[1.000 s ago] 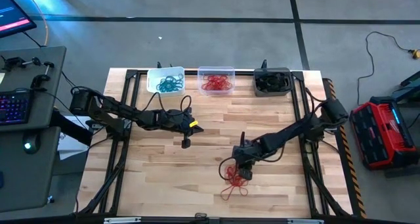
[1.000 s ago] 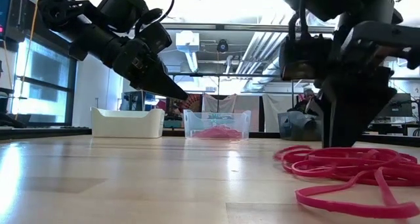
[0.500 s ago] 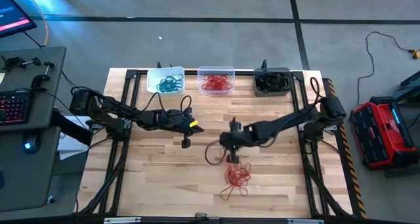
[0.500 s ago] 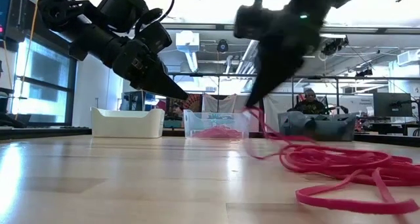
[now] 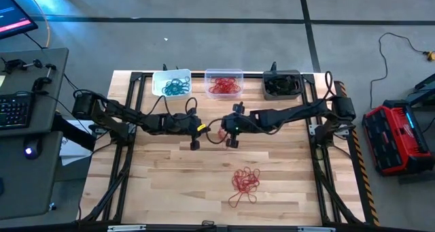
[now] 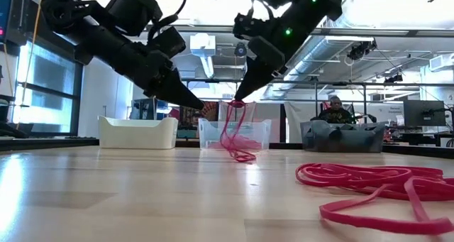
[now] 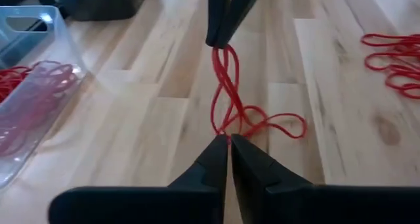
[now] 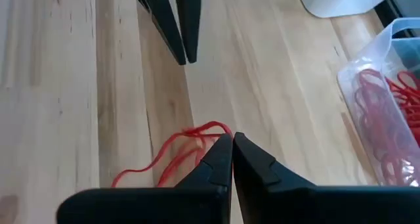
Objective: Sort rubber bands into baskets
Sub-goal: Put the red rubber band into the transparent bin
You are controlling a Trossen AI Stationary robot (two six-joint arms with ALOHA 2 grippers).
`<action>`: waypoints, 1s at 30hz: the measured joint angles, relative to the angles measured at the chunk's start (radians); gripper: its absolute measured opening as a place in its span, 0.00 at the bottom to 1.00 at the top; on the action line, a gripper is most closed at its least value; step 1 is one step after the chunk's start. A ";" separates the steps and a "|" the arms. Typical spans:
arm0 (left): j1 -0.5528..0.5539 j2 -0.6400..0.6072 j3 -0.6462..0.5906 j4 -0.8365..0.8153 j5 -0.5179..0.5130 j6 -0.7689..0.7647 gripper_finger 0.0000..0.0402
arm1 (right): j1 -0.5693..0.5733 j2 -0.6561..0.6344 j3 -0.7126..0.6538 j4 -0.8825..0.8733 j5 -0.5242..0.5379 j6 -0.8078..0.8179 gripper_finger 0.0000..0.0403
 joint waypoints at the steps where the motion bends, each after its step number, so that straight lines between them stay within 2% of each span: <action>1: 0.000 0.000 0.000 0.001 -0.008 -0.002 0.04 | 0.000 0.000 -0.001 0.002 -0.001 -0.008 0.00; 6: 0.000 0.000 0.000 0.043 -0.020 -0.008 0.14 | 0.018 0.000 -0.001 0.027 -0.002 -0.038 0.00; 14: 0.001 0.000 0.008 0.093 0.062 -0.018 0.30 | 0.043 0.000 -0.002 0.090 -0.001 -0.081 0.00; 25: 0.009 0.000 0.051 0.062 0.093 -0.033 0.31 | 0.046 0.000 -0.002 0.122 -0.001 -0.083 0.00; 30: 0.021 0.000 0.052 0.038 0.097 -0.038 0.29 | 0.057 0.000 -0.002 0.135 -0.001 -0.090 0.00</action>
